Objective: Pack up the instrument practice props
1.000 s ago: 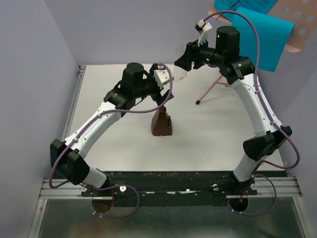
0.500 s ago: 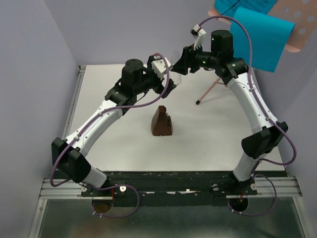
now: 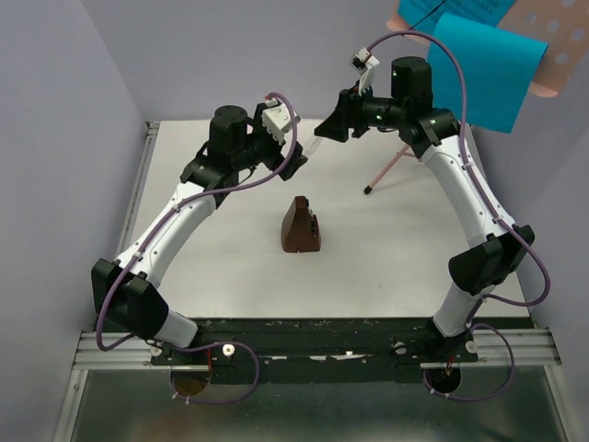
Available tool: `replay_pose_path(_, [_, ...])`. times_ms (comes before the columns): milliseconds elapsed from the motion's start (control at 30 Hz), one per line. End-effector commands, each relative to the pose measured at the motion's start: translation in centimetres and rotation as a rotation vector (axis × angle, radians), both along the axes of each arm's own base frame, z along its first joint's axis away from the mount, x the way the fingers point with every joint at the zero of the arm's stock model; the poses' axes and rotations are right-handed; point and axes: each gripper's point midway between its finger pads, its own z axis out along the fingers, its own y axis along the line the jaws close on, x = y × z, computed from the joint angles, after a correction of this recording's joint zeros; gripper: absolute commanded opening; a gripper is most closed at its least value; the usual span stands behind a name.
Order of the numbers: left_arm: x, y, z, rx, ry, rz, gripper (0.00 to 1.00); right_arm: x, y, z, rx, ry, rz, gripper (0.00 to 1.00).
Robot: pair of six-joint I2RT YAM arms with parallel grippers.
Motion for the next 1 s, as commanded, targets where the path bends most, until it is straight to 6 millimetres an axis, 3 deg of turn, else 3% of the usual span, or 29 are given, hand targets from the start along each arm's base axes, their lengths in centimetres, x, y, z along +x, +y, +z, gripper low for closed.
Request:
replay_pose_path(0, [-5.1,-0.5,-1.0,0.087,0.056,-0.266,0.99,-0.6,0.1,-0.4,-0.004,0.002,0.075,0.00])
replay_pose_path(200, [-10.1,1.9,-5.8,0.274,0.173,-0.505,0.99,-1.5,-2.3,-2.4,-0.090,-0.163,0.226,0.01])
replay_pose_path(300, [-10.0,1.9,-7.3,0.286,0.191,-0.514,0.99,-3.2,-3.2,-5.0,-0.182,-0.278,0.318,0.00])
replay_pose_path(500, [-9.5,-0.3,-9.0,0.268,0.205,-0.529,0.99,-6.9,-4.5,-10.5,-0.274,-0.416,0.484,0.00])
replay_pose_path(700, [-9.1,-1.8,-11.1,0.296,0.209,-0.557,0.91,-8.4,-4.5,-12.7,-0.300,-0.526,0.556,0.00])
replay_pose_path(967, [-8.6,-1.9,-13.5,0.342,0.250,-0.566,0.68,-9.2,-2.5,-14.9,-0.344,-0.587,0.652,0.00])
